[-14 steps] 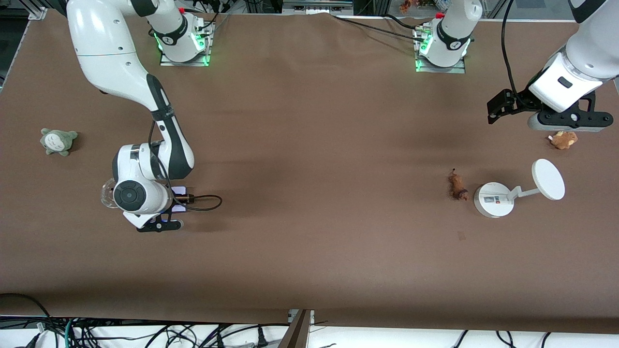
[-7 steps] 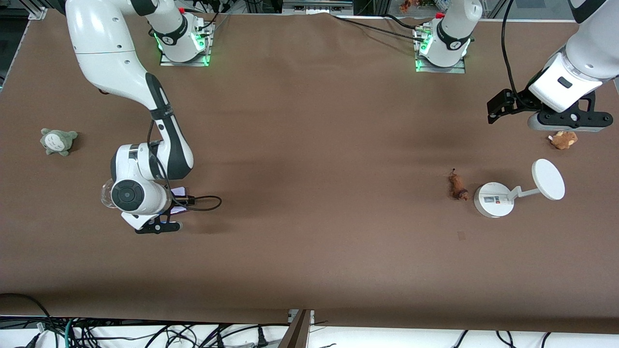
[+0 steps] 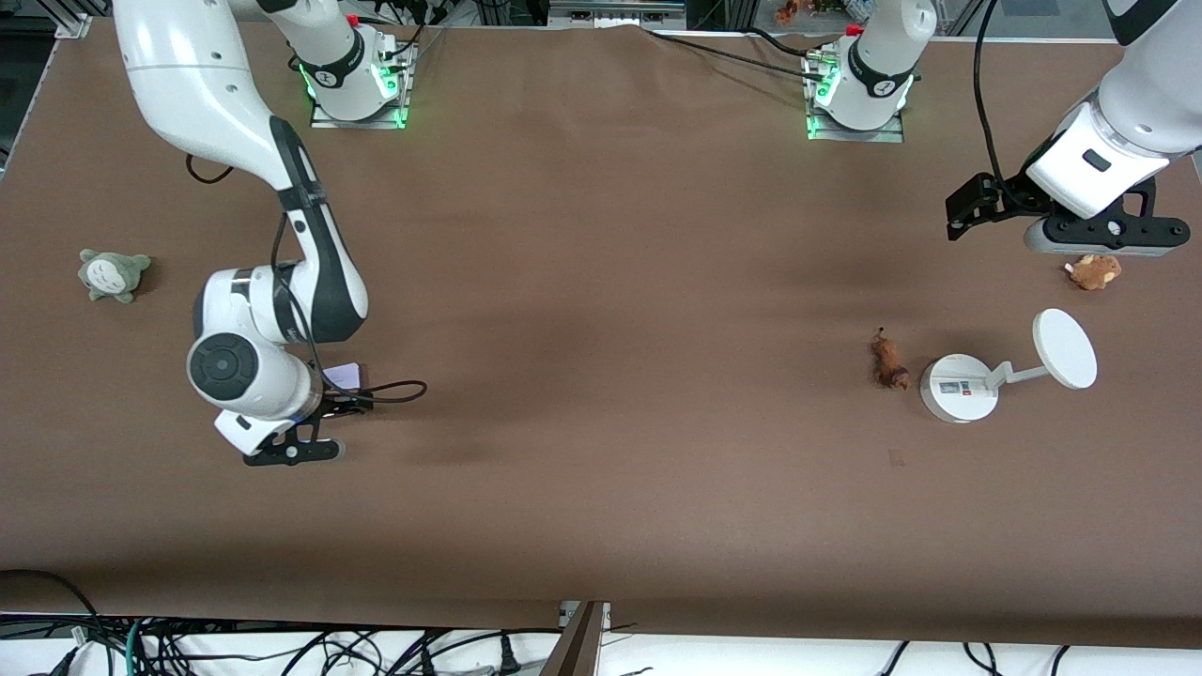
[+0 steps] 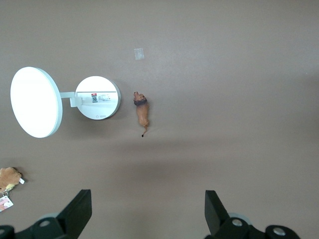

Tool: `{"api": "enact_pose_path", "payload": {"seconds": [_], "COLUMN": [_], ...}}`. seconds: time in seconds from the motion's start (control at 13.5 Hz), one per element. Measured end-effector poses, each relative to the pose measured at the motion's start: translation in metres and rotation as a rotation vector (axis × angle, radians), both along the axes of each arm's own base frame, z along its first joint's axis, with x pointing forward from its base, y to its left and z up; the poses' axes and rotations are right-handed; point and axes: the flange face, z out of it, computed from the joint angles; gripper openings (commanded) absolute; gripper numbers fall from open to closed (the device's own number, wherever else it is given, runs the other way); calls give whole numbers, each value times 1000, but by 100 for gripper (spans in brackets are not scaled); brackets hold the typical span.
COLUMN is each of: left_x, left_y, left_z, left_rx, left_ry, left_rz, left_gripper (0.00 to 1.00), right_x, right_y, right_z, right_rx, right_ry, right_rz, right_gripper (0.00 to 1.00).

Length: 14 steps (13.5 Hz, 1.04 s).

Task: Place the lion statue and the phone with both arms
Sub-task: 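Lower the phone beside the glass cup and open the right gripper, then raise the right gripper away from the phone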

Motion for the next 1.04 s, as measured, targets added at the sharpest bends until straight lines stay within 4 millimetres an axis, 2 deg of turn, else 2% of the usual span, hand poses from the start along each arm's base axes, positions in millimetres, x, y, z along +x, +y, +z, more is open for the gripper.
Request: {"api": "enact_pose_path", "payload": {"seconds": [0.22, 0.44, 0.67, 1.04], "left_x": [0, 0, 0, 0], "left_y": [0, 0, 0, 0], "left_z": [0, 0, 0, 0], "left_rx": [0, 0, 0, 0], "left_ry": [0, 1, 1, 1], "left_rz": [0, 0, 0, 0], "left_gripper": [100, 100, 100, 100], "right_x": [4, -5, -23, -62], "right_y": [-8, -31, -58, -78], "right_z": [67, 126, 177, 255], "right_rx": [23, 24, 22, 57], "right_ry": [-82, -95, -60, -31], "right_rz": [-12, -46, -93, -125], "right_gripper": [100, 100, 100, 100]}}
